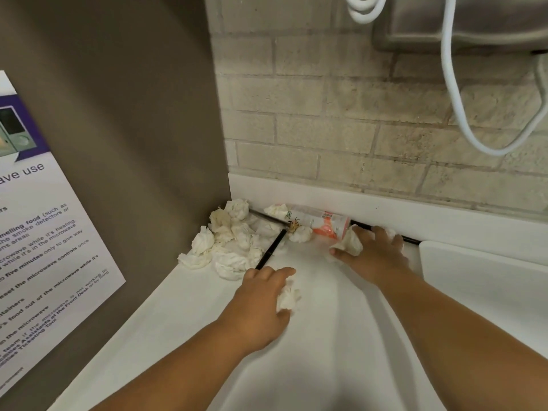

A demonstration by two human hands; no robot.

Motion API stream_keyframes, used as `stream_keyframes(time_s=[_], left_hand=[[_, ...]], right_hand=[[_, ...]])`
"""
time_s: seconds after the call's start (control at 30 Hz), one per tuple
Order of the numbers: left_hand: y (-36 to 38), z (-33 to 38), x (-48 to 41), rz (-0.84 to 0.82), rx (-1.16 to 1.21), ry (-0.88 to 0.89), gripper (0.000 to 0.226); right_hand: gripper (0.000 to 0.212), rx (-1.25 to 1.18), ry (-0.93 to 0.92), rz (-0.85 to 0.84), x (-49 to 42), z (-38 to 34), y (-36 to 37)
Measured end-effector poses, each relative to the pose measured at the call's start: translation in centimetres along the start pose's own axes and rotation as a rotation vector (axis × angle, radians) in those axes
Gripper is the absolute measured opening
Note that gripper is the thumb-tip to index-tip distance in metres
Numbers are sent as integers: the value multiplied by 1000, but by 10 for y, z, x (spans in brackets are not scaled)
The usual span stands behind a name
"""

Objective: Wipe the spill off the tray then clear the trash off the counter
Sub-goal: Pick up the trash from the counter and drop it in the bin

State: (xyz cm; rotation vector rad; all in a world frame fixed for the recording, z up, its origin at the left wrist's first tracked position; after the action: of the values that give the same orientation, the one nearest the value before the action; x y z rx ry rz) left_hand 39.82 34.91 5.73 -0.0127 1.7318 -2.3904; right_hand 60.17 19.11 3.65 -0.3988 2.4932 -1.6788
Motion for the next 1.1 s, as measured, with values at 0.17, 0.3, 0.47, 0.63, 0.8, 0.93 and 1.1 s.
stream_keyframes(time_s=[0.17, 0.3, 0.47, 0.63, 0.8, 0.93, 1.1], left_hand=[[21, -5, -7, -24, -161, -75, 58], [25, -1, -5, 13, -176, -44, 38], [27, -4, 0, -8, -121, 4, 33], [21, -5, 8, 26, -44, 46, 31], [11, -10, 28, 53, 67, 57, 31], [-7, -14, 48, 87, 123, 43, 36], [-28, -22, 75, 144, 138, 1, 41]], right_hand=[[88, 58, 38, -12, 3, -10, 7], [54, 103, 69, 19, 2, -8, 9], [36, 214, -100, 174, 3, 0, -4], [25, -137, -101, 256, 5, 22, -26], [13, -501, -139, 340, 46, 24, -59], [11, -707, -203, 396, 95, 17, -85], [18, -1031, -161, 296, 137, 12, -88]])
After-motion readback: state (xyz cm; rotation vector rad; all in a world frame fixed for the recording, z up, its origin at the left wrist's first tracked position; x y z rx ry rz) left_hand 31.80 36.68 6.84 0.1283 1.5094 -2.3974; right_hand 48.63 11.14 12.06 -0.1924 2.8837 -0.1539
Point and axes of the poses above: each hand's wrist, its own x-axis away from the middle knuckle, its own y-axis out of the palm, z = x × y, the point moved 6 cm from there along -x, towards the middle knuckle, and after that the axes turned 10 degrees about -x, right-handed, at the moved point
